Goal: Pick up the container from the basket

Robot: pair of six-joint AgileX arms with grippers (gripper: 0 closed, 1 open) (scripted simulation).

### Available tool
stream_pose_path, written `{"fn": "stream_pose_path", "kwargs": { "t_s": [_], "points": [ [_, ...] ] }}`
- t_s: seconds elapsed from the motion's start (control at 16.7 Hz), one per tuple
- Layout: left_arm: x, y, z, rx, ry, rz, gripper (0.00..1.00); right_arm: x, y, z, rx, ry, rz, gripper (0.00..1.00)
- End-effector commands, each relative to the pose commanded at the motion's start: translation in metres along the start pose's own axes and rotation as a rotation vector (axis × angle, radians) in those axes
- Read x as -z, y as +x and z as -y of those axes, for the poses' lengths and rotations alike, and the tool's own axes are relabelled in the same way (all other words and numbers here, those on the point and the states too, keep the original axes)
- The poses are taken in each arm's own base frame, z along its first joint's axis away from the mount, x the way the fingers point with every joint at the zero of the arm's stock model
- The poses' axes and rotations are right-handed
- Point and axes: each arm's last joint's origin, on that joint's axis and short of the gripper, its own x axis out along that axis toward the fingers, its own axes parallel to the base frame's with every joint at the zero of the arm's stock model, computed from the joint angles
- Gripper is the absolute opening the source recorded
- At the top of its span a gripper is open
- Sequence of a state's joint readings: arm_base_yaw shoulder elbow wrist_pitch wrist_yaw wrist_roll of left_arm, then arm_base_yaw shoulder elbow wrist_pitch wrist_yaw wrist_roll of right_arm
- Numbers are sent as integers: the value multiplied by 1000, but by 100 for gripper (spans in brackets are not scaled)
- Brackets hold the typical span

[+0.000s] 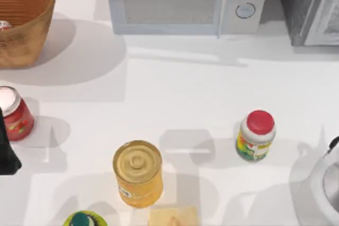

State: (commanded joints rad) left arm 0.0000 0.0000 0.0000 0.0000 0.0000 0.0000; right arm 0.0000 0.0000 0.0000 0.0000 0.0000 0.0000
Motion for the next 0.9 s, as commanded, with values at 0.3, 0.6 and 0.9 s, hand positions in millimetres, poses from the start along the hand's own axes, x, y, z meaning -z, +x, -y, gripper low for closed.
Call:
{"fn": "stream_pose_path", "kwargs": {
  "t_s": [0.3,0.6,0.9],
  "points": [
    [-9,0,0,5,5,-28,100,0,0,0,0,0,0,100],
    [-56,11,-1,10,28,-168,100,0,0,0,0,0,0,100],
    [-124,53,-5,14,55,-385,100,0,0,0,0,0,0,100]
  ]
}}
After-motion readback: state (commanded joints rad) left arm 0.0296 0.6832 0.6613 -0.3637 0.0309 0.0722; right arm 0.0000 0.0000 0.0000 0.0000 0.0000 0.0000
